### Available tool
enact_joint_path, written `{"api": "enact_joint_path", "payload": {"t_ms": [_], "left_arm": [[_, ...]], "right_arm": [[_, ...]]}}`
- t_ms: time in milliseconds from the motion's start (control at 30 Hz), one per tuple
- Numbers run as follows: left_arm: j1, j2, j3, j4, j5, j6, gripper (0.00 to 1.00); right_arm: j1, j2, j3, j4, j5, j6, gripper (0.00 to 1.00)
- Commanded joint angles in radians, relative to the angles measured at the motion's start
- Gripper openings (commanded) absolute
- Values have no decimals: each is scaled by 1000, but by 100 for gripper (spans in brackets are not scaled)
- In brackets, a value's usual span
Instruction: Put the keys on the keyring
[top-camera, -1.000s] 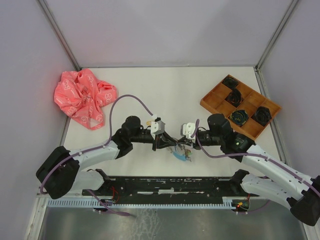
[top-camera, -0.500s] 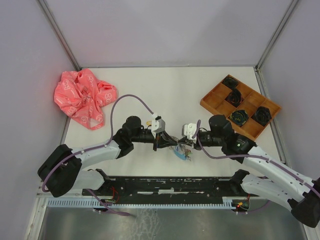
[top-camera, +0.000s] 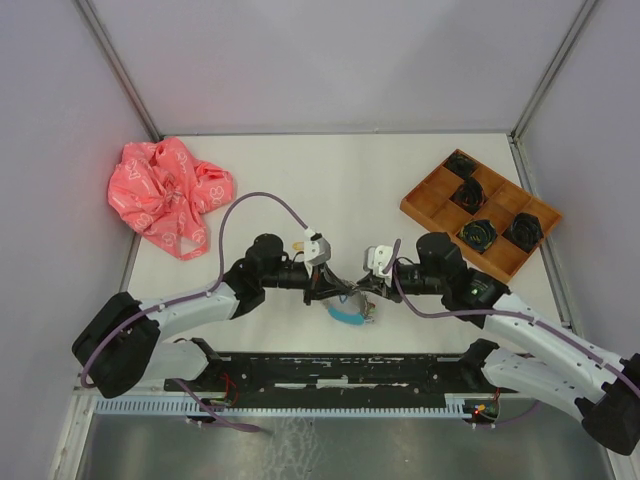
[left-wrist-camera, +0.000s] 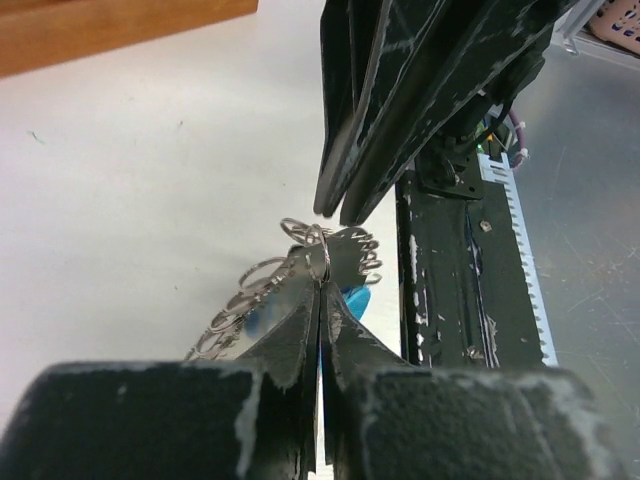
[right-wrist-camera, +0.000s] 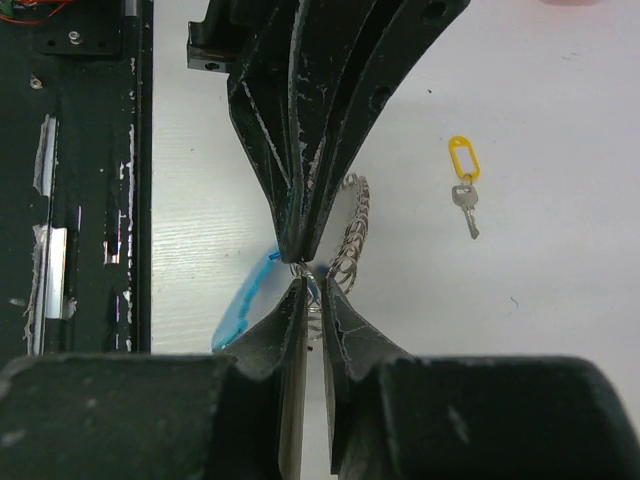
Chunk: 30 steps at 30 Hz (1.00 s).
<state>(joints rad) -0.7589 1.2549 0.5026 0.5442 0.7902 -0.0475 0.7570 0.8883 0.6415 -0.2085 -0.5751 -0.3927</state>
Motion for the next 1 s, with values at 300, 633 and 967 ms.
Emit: {"api": "enact_joint_path", "payload": {"t_ms": [300, 633, 967], "left_arm": [[5, 13, 52, -90, 6, 26, 3], [2, 0, 44, -175, -66, 15, 3], [-111, -61, -43, -295, -303, -112, 36]], "right_arm": [[-2, 84, 113, -91, 20, -57, 30], [-2, 139, 61, -19, -4, -63, 46], [14, 138, -35, 46, 123, 373, 50]]}}
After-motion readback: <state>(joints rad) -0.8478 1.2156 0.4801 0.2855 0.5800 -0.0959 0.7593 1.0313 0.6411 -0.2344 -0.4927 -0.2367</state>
